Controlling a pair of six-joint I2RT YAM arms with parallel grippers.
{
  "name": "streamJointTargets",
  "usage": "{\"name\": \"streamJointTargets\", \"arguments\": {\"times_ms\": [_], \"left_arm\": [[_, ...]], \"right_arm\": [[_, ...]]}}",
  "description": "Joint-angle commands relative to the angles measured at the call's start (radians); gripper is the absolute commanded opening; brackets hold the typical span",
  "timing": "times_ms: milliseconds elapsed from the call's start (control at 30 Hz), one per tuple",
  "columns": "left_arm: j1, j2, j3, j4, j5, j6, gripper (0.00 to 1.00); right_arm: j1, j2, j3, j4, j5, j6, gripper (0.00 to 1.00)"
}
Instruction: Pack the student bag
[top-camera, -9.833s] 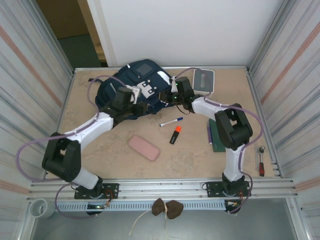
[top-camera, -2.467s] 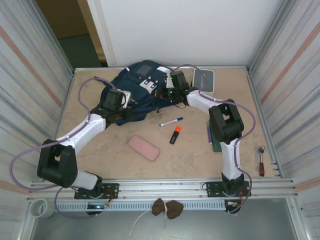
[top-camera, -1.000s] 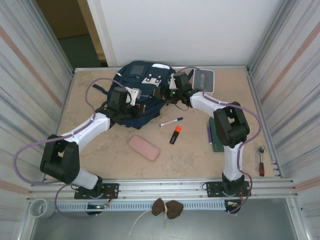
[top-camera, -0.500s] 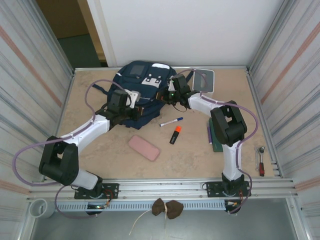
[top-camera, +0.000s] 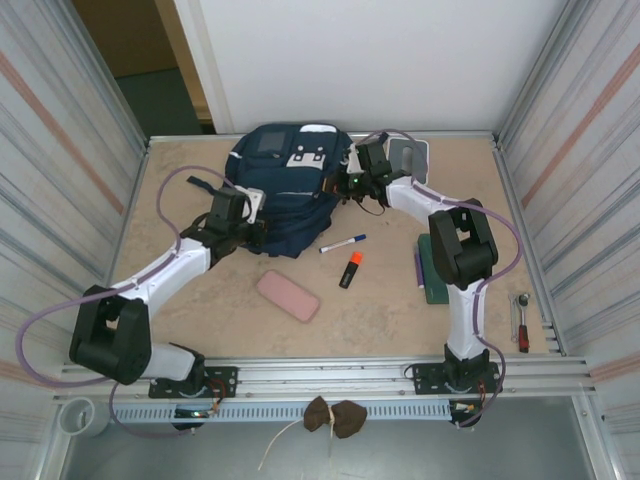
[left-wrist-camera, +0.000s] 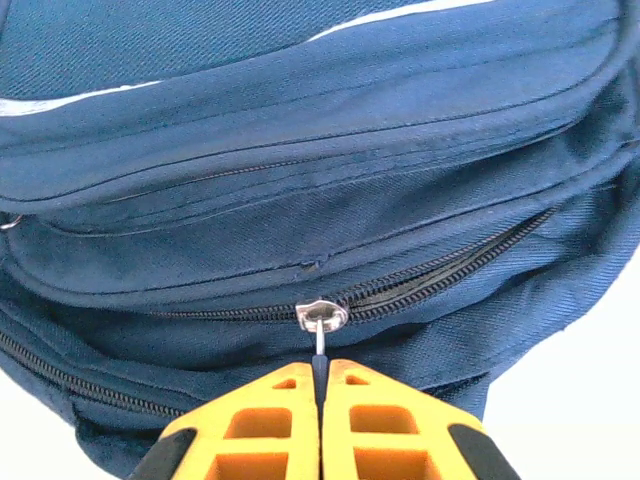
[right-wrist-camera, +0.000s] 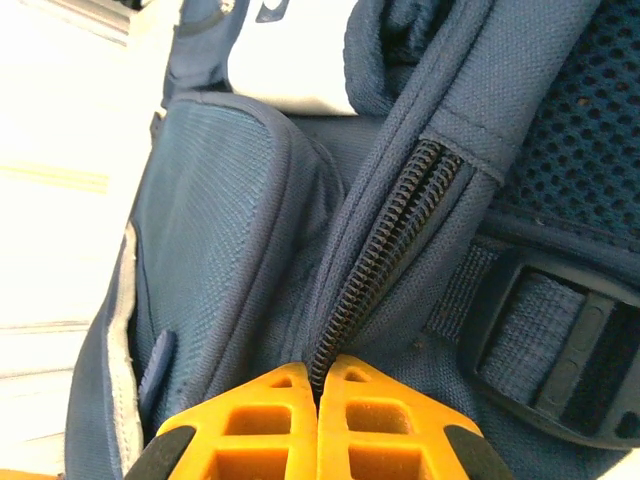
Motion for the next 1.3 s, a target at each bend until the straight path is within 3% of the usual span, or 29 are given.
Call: {"name": "streamJointTargets", "arguments": {"times_ms": [0,100,267,400,633,733,900,967,1267], "left_arm": [[-0.023,-0.059,-0.001,0.103,0.190,-0.085,0.00],[-0.059,-0.043,0.040,0.121,0.220,-0.107,0.00],[-0.077,-0.017,0.076,0.124,0.222,-0.101,0.00],[-0.079,-0.008,0.076,0.121,0.218,-0.092,0.00],[-0.079,-0.005,0.065,0.105,0.204,-0.073,0.00],[-0.080,-0.009,0.055,0.101,0.185,-0.068,0.00],[-0.079,-0.034,0.040,0.065,0.104,-0.044,0.00],[-0.079,-0.044,0.032,0.052,0.060,-0.032,0.00],[-0.005,-0.096,-0.035,0.009,-0.048,-0.007,0.00]], "right_arm": [[-0.017,0.007,0.103,-0.083,-0.002,-0.090,0.13],[-0.020,-0.062,0.064,-0.131,0.037,-0.112,0.33],[0.006,-0.201,-0.130,-0.063,0.062,-0.061,0.60],[0.047,-0.239,-0.225,0.010,0.061,-0.014,0.67],[0.109,-0.190,-0.239,0.058,0.081,0.023,0.68],[0.122,-0.173,-0.231,0.050,0.110,0.019,0.62],[0.101,-0.181,-0.243,0.068,0.152,0.017,0.16],[0.089,-0.188,-0.252,0.087,0.157,0.023,0.03],[0.020,-0.211,-0.257,0.131,0.151,0.021,0.00]]}}
